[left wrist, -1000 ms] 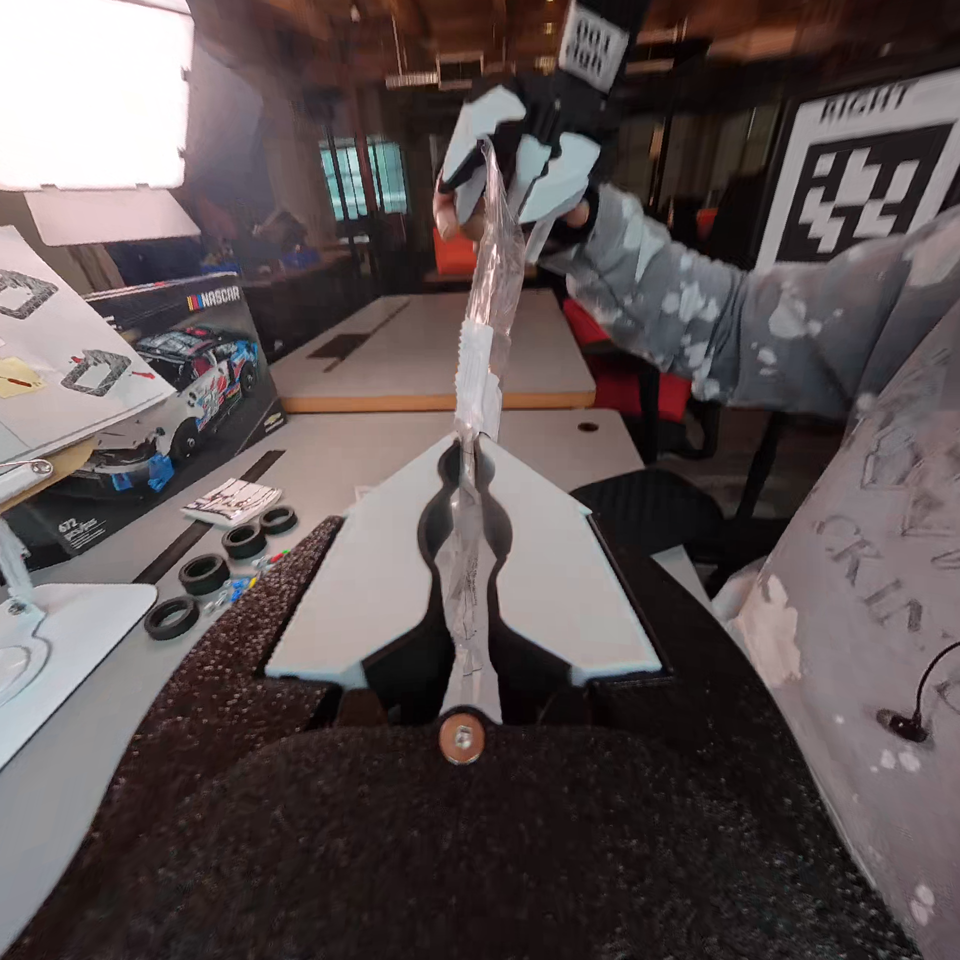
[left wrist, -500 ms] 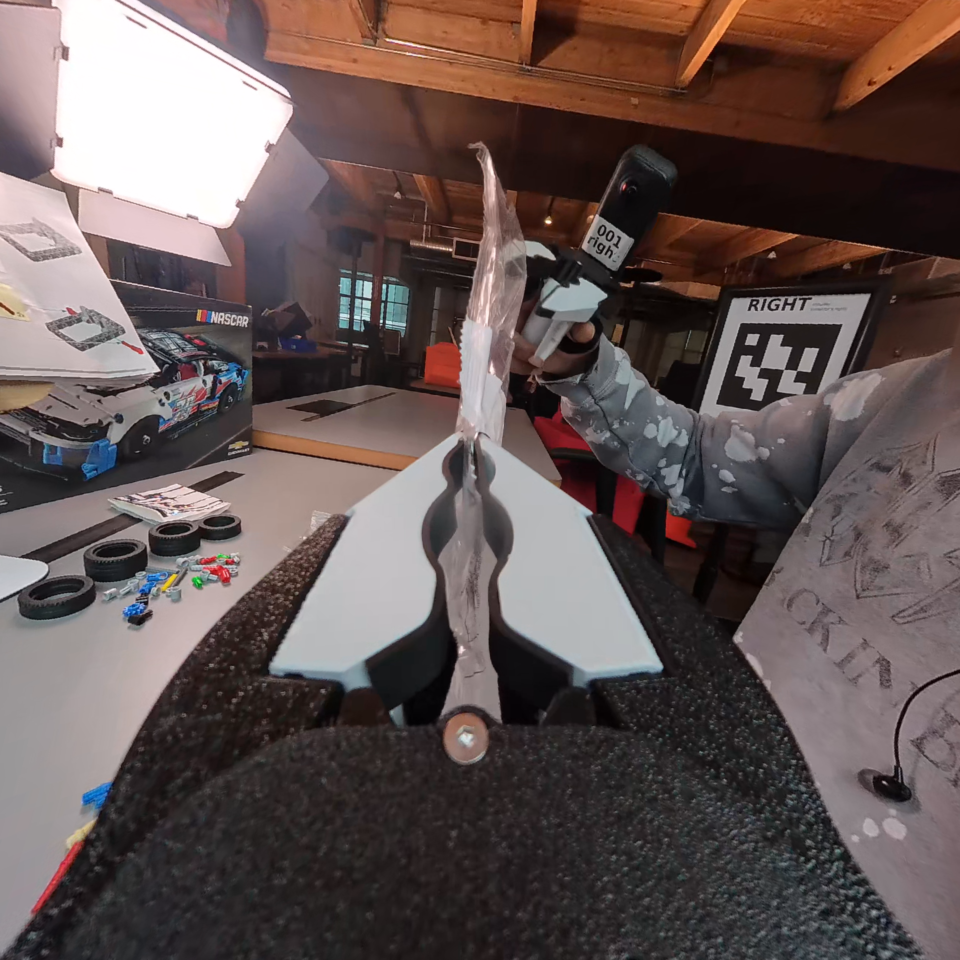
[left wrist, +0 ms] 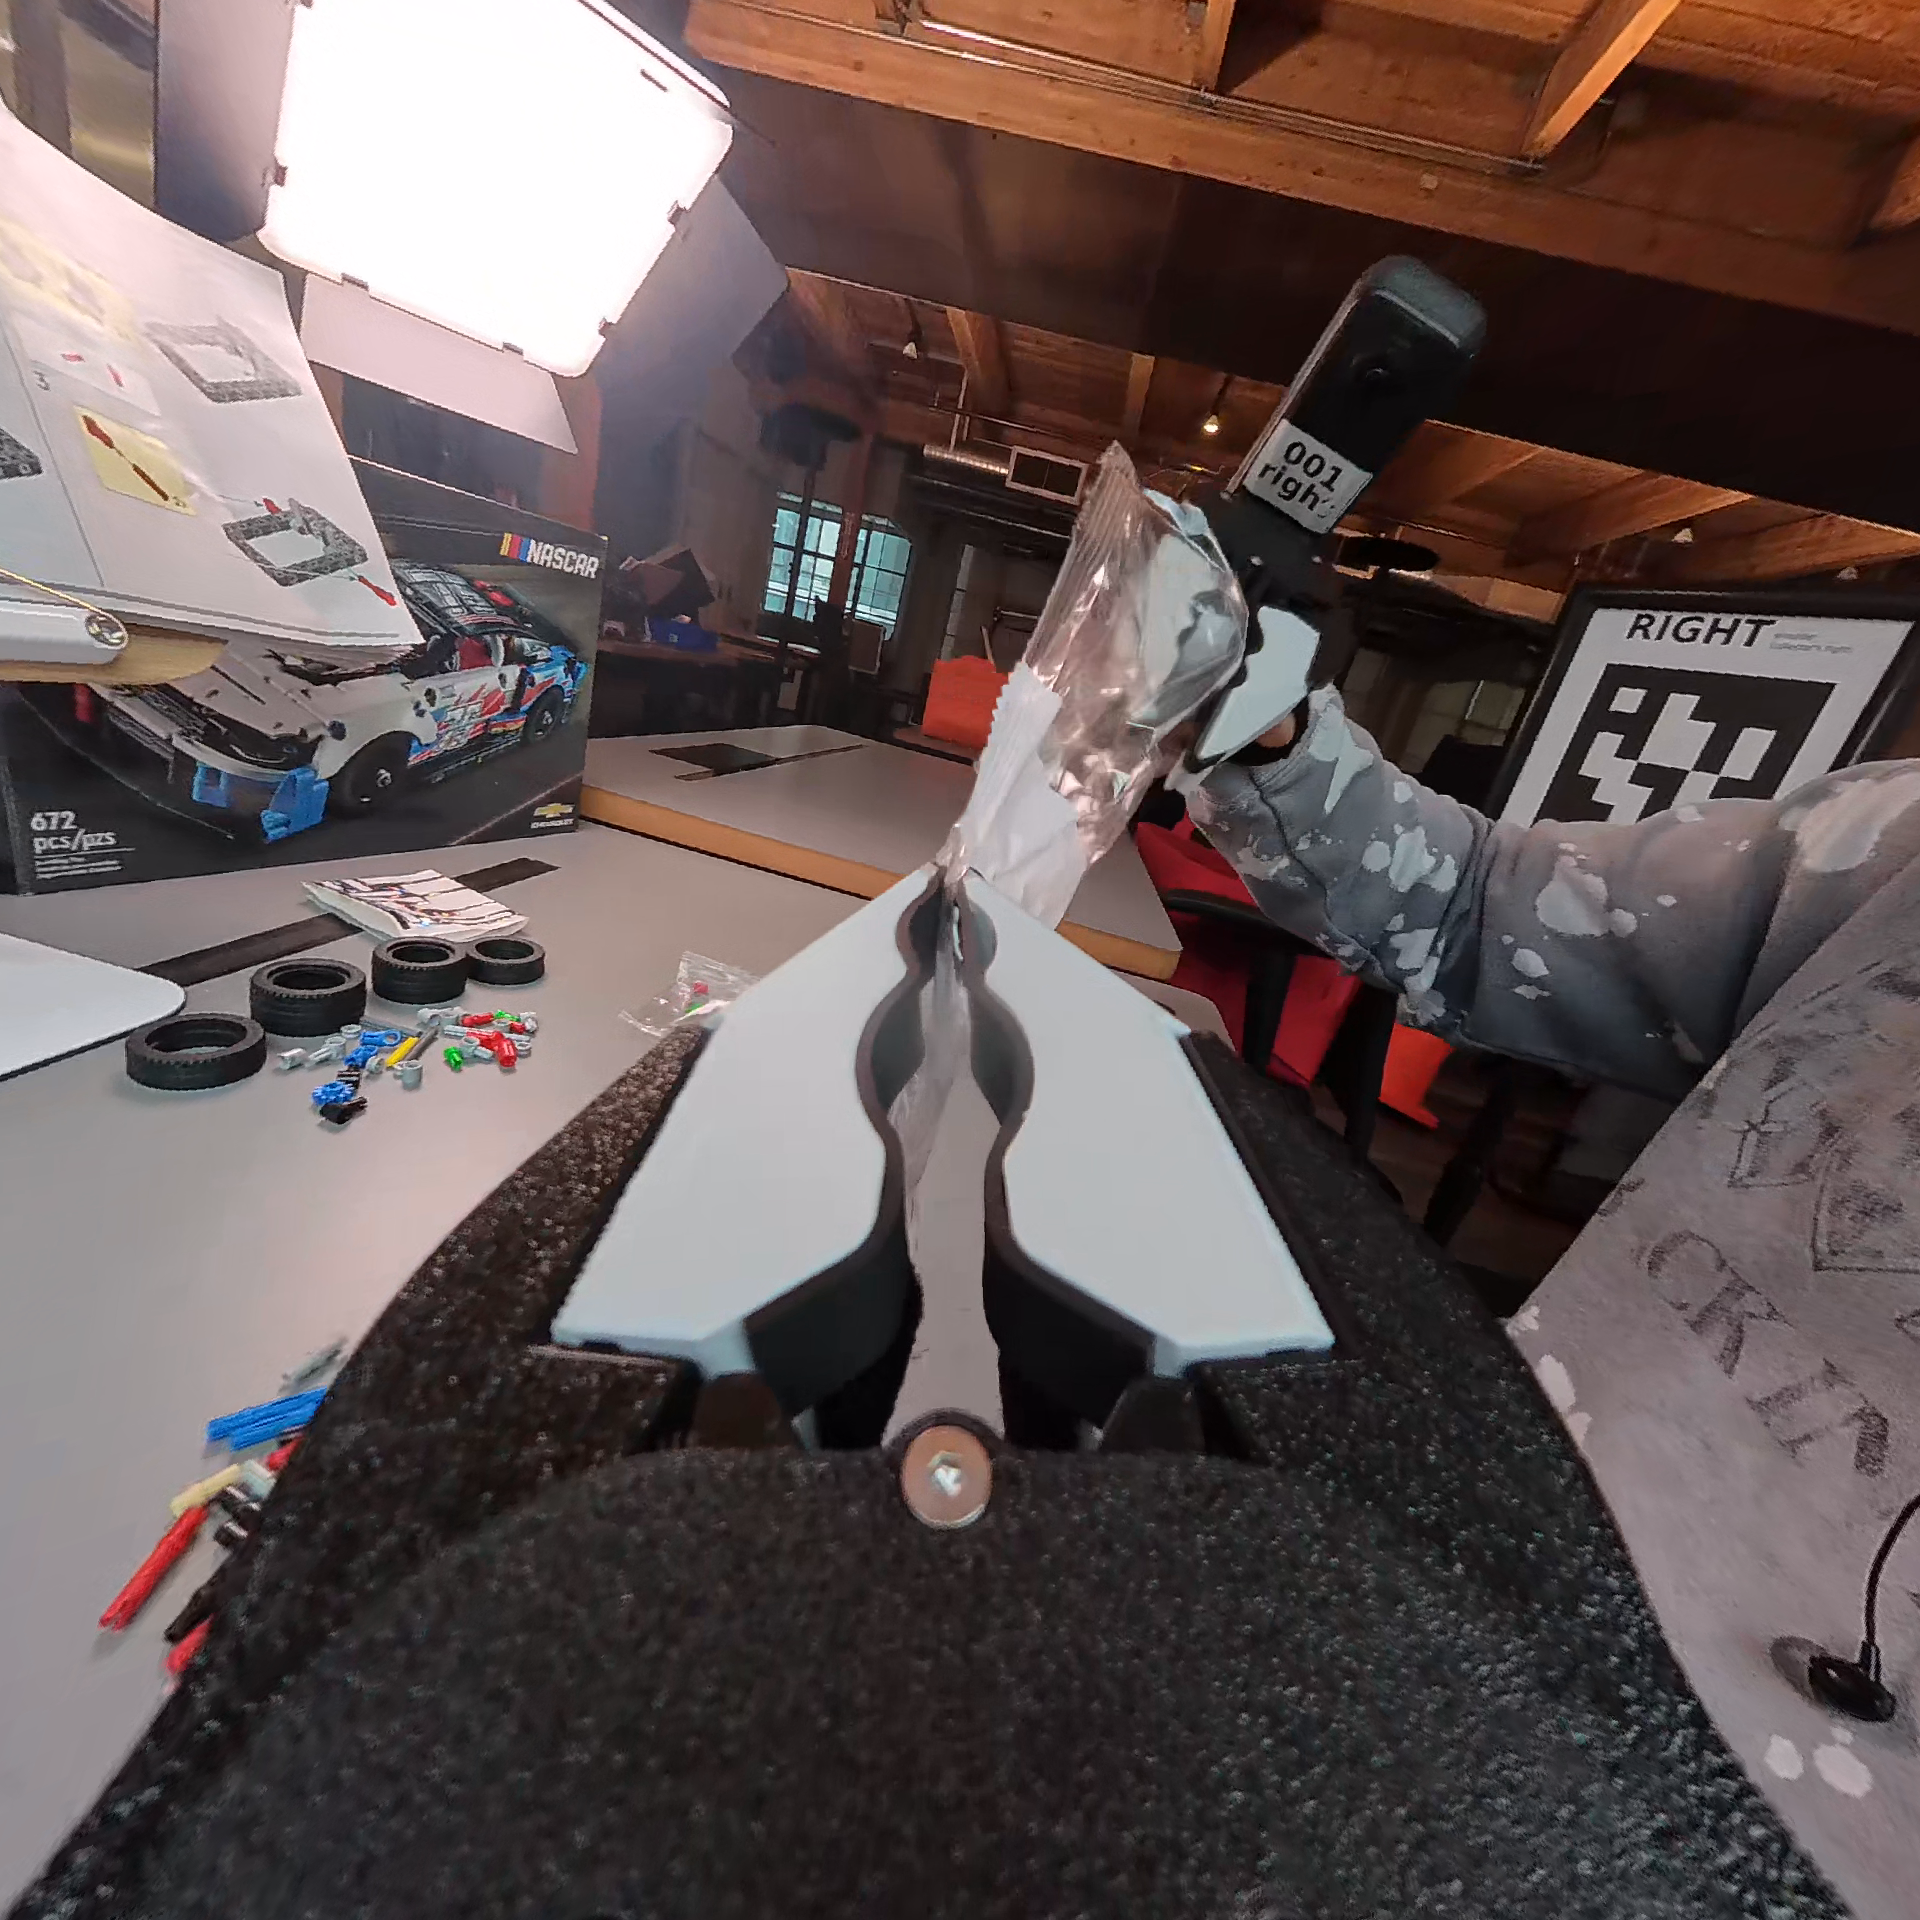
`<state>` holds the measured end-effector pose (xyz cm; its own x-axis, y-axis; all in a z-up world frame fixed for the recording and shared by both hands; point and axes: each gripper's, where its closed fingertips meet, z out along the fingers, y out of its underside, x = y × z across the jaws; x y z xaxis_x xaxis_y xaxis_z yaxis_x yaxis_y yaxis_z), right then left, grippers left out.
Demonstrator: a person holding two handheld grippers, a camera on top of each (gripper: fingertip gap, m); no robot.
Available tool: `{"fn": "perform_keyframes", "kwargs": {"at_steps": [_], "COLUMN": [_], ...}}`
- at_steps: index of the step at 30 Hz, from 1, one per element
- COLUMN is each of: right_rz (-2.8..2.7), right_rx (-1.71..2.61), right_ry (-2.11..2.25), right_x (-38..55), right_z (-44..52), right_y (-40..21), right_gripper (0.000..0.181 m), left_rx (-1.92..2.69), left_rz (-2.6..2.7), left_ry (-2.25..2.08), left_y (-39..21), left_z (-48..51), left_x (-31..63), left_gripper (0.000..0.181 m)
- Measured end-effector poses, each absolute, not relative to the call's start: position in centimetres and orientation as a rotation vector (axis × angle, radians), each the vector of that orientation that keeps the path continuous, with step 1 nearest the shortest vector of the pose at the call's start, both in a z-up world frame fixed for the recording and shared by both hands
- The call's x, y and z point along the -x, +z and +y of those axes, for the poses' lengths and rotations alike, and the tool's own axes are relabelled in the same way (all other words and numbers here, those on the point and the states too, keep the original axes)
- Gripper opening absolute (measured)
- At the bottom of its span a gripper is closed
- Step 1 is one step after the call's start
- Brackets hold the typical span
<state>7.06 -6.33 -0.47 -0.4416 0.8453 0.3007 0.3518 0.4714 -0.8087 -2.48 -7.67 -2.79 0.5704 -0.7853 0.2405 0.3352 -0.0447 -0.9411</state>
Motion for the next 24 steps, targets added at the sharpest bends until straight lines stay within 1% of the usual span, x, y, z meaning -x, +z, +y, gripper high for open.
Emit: {"fn": "perform_keyframes", "kwargs": {"at_steps": [2, 8, 11, 15, 18, 22, 24], "right_rz": [-2.016, -2.082, -2.156, -2.099, -2.048, -1.995, -1.97], "right_rx": [1.011, 1.029, 1.052, 1.008, 1.011, 1.05, 1.085], "right_ry": [0.818, 0.658, 0.477, 0.653, 0.68, 0.919, 1.047], "right_x": [-6.8, -6.9, -8.2, -8.7, -8.2, -7.8, -7.4], "right_z": [-5.8, -4.7, -3.1, -4.2, -4.1, -5.1, -5.8], "right_y": [-1.4, -3.5, -4.9, -3.4, -2.8, -1.7, -1.1], "right_gripper": [0.035, 0.02, 0.019, 0.013, 0.027, 0.03, 0.036], "left_rx": [1.333, 1.313, 1.262, 1.294, 1.257, 1.263, 1.278], "left_rz": [0.465, 0.487, 0.426, 0.322, 0.382, 0.403, 0.439], "left_ry": [-0.969, -1.113, -1.17, -1.083, -1.127, -1.139, -1.124], "left_y": [-3.0, -3.3, -2.7, -2.6, -1.9, -2.2, -2.6], "left_z": [-8.0, -8.8, -8.8, -7.5, -8.4, -8.5, -8.7], "left_x": [1.8, 0.9, 1.9, 4.4, 3.4, 2.7, 2.0], "left_gripper": [0.0, 0.0, 0.0, 0.0, 0.0, 0.0, 0.0]}}
